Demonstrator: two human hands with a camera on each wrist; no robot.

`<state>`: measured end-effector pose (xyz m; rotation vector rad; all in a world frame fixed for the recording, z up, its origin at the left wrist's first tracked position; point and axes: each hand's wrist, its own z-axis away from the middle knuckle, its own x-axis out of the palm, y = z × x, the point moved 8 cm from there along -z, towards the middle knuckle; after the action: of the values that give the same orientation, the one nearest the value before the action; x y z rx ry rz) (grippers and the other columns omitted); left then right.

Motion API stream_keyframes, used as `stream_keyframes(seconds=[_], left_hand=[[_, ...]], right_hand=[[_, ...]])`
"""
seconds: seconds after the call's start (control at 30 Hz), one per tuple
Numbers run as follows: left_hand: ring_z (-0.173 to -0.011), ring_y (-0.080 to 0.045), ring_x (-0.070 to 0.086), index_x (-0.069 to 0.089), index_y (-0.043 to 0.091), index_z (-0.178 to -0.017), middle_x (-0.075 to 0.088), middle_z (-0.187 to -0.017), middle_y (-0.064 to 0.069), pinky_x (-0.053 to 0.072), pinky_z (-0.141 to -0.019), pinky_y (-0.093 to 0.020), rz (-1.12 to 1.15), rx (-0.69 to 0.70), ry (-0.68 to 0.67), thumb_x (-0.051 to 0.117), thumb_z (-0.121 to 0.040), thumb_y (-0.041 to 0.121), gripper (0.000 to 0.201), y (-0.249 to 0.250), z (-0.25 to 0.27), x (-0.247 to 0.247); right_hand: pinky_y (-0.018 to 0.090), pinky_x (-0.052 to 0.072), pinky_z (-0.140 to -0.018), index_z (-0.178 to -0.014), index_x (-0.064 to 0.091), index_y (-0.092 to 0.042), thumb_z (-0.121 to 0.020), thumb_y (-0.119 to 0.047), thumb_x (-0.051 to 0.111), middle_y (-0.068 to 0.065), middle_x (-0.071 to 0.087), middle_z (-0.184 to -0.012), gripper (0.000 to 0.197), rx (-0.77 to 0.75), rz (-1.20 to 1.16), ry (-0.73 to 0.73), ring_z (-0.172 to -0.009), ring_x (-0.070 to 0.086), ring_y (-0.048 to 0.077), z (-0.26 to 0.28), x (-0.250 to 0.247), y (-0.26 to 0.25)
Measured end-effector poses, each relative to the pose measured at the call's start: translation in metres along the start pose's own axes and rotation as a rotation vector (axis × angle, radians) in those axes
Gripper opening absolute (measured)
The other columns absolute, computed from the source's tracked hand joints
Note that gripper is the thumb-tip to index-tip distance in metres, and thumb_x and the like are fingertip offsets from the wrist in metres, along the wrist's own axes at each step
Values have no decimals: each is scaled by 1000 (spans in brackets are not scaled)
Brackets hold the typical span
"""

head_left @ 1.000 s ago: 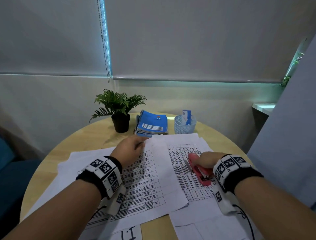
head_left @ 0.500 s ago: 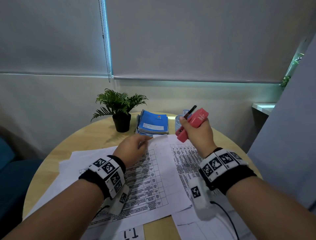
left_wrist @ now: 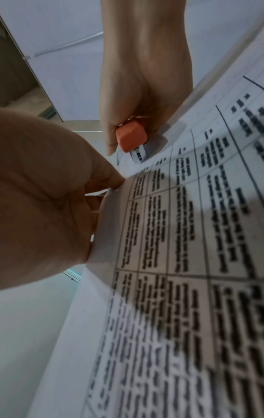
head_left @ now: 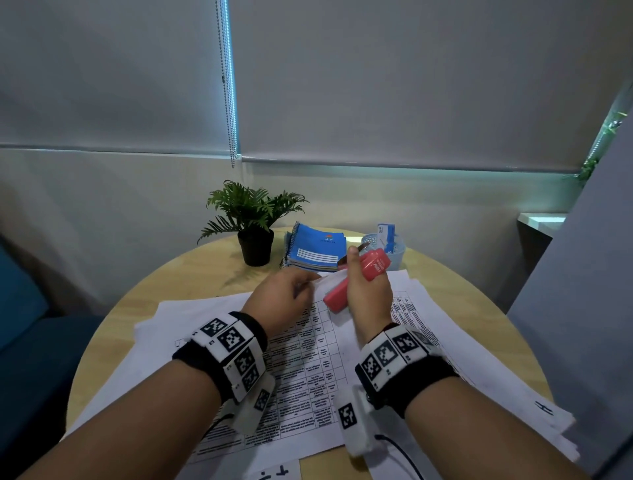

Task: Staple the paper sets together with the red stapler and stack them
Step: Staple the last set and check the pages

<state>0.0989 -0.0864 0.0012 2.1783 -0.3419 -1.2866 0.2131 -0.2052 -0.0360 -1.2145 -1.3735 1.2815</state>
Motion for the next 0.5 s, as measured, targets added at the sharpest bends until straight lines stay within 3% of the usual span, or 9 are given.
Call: stream_keyframes(seconds=[0.17,0.27,0.4,0.5], left_hand=[[-103,-13,58,66,20,-113,65,-112,2,47,-93,-34,7,19,-10,49,-93,17,26,6,3,-2],[-103,-14,58,66,19,-114,65,-110,3,47,-92,-34,17,52,-25,50,-93,16,26,9,5,0],[-104,-10,56,63,18,-119,63,-113,4,44,-92,-24,2,63,-13,49,-95,19,27,15,9,-2],[-105,-10,58,56,27,-124,61,-114,3,48,-93,-30,41,29,-74,51,-94,24,30,14,11,-2]], right_hand=[[26,39,-73,-96,61,-11,-91,-53,52,3,64,-87,44,-17,7,83,-85,60,24,0,-5,-4],[27,41,-73,-94,64,-10,-92,-51,51,5,64,-86,43,-32,2,111,-85,61,25,-1,-5,-6],[26,40,-72,-86,64,-12,-92,-46,55,4,64,-82,35,-46,-41,130,-81,60,22,0,-7,-9],[28,43,-71,-75,60,-17,-92,-43,56,1,63,-77,31,-63,-64,136,-78,61,21,0,-10,-12]])
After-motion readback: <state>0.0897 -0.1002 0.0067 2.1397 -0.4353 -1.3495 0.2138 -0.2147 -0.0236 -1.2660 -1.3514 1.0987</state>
